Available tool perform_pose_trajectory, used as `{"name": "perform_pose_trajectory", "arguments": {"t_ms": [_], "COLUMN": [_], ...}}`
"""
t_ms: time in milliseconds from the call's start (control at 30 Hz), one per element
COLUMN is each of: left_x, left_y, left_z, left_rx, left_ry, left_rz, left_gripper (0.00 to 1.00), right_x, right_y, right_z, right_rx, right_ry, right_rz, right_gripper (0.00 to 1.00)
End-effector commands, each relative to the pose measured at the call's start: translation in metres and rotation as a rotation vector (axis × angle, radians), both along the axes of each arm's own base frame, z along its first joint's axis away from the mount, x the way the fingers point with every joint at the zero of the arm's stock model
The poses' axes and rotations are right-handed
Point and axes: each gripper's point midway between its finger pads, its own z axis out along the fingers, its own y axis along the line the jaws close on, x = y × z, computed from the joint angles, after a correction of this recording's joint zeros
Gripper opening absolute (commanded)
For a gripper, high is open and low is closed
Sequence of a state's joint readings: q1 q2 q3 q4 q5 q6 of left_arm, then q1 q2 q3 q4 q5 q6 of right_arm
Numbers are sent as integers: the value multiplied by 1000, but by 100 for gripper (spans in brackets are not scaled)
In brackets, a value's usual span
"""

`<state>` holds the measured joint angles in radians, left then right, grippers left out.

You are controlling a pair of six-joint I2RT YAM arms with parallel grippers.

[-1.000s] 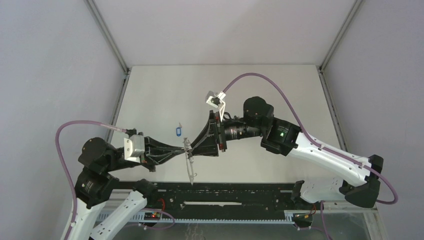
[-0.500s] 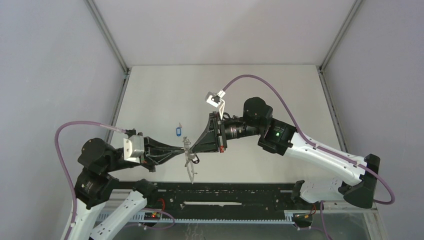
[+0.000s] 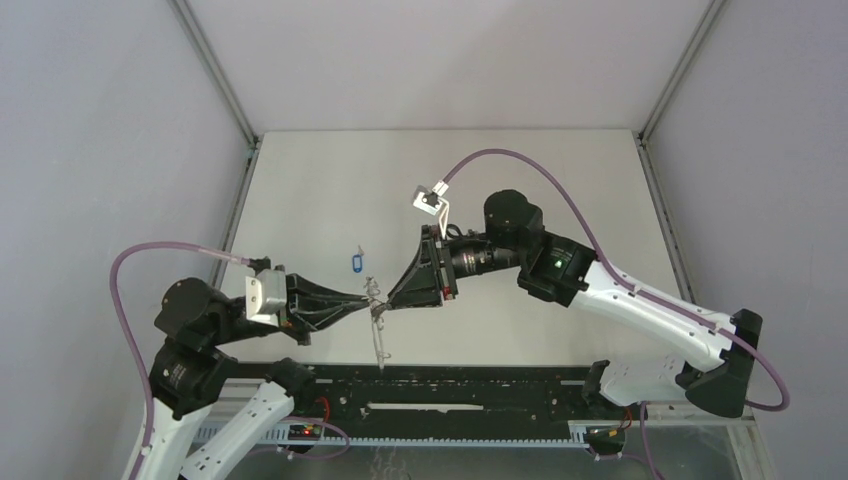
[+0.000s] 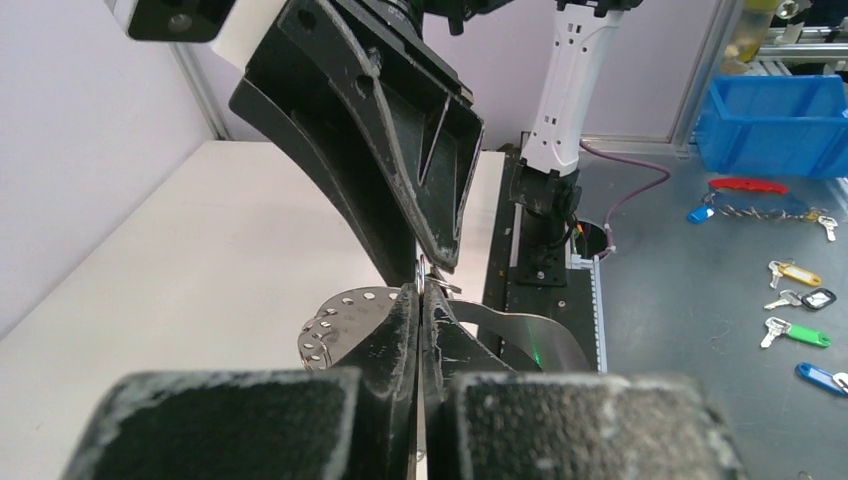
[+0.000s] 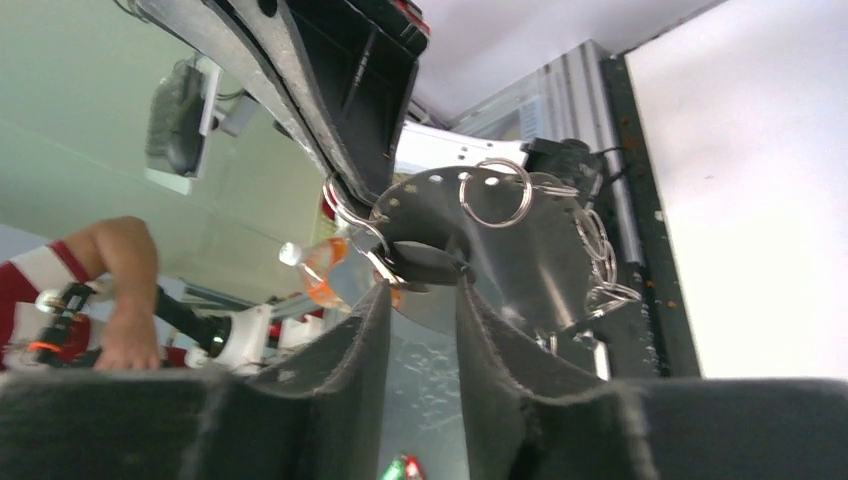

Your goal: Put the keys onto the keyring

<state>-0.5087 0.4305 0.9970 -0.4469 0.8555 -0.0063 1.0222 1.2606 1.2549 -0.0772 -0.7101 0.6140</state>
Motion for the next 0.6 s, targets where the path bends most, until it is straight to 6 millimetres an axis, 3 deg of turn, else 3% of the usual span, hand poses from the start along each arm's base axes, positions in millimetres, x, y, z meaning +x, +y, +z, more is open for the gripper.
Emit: {"name": "perform_pose_trajectory", "arguments": {"t_ms": [0,100,267,567], "left_x": [-2,-3,-5,-10], "left_y": [-1,-4,-8,-8], "left_z": [7,7,7,12], "left_rx": [-38,-49,-67,-81], "left_ry": [-8,26,76,83], "left_rz": [-11,-27,-60,-81], "left_gripper": [0,0,0,0], "right_x": [5,10,2,-18], "right_y": [-16,-20,-16,-2], "right_z": [34,54,80,71], "right_rx": [26,70,176,187], "right_ry": [-174,-313,-473,-503], "right_rz": [-41,-84,-60,91], "right_gripper": [45,53,54,45]}}
